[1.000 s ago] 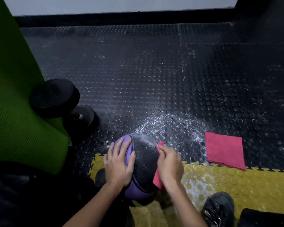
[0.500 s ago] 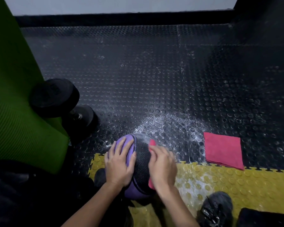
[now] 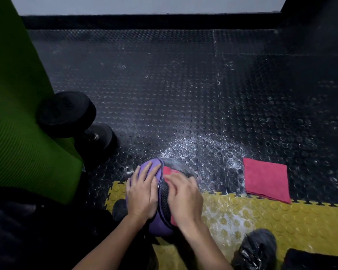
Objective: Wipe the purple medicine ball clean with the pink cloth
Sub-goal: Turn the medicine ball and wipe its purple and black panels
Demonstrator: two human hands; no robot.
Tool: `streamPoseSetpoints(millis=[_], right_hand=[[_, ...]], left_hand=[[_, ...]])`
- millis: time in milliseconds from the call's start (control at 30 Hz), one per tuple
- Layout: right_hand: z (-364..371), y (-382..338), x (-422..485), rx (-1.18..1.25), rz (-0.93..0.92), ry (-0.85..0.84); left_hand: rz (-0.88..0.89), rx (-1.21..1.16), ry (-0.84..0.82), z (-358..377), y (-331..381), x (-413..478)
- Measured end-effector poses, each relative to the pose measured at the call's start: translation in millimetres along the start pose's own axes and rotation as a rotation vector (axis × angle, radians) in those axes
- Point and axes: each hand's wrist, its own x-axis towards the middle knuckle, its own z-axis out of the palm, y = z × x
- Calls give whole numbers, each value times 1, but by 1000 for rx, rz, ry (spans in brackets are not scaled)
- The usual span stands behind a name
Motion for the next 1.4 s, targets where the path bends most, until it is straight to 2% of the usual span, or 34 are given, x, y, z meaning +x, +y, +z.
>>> streamPoseSetpoints(millis=[67, 133, 200, 267, 333, 400, 467, 533, 633, 700, 767, 867, 933, 1033, 1133, 1167, 1300, 1367, 1400], right_hand=[[2, 1, 2, -38, -59, -29], [-2, 16, 10, -4, 107, -67], [-6, 34, 13, 63, 253, -113], [-8, 32, 10, 55, 240, -77], [-5, 16, 1, 23, 122, -23], [0, 2, -11, 11, -25, -37], [1, 1, -2, -43, -89, -36], [-1, 3, 23, -87, -39, -89], [-1, 11, 60, -52, 92, -257], [-1, 11, 63, -67, 92, -249], [-4, 4, 40, -128, 10, -156], [-10, -4, -1, -96, -79, -87], [-8, -6, 10, -159, -55, -101], [2, -1, 57, -127, 100, -324], [6, 2, 84, -137, 143, -374], [5, 1, 79, -160, 116, -371], [-1, 2, 9, -96, -96, -117], [-1, 12, -10, -33, -120, -52], [-2, 16, -10, -12, -72, -32]], left_hand=[[-97, -35, 5, -1, 1, 0], [-263, -106, 4, -2, 4, 0], [-336, -133, -1, -1, 6, 0], [-343, -118, -22, -1, 7, 5], [-343, -92, -50, -1, 7, 11], [-342, -73, -80, -2, 7, 15], [-334, -50, -100, -3, 11, 14], [-325, -18, -100, -2, 15, 11], [-325, 15, -104, 1, 21, 11], [-341, 20, -121, 1, 25, 16], [-353, 15, -135, 1, 26, 19], [-339, -6, -116, -1, 23, 19], [-318, 4, -103, 0, 22, 14], [-298, 26, -95, 0, 23, 5], [-289, 27, -87, 0, 27, 4], [-293, 24, -88, 1, 27, 5], [-300, 1, -78, -1, 22, 13], [-294, -28, -79, -1, 16, 16], [-291, -39, -78, -1, 14, 16]])
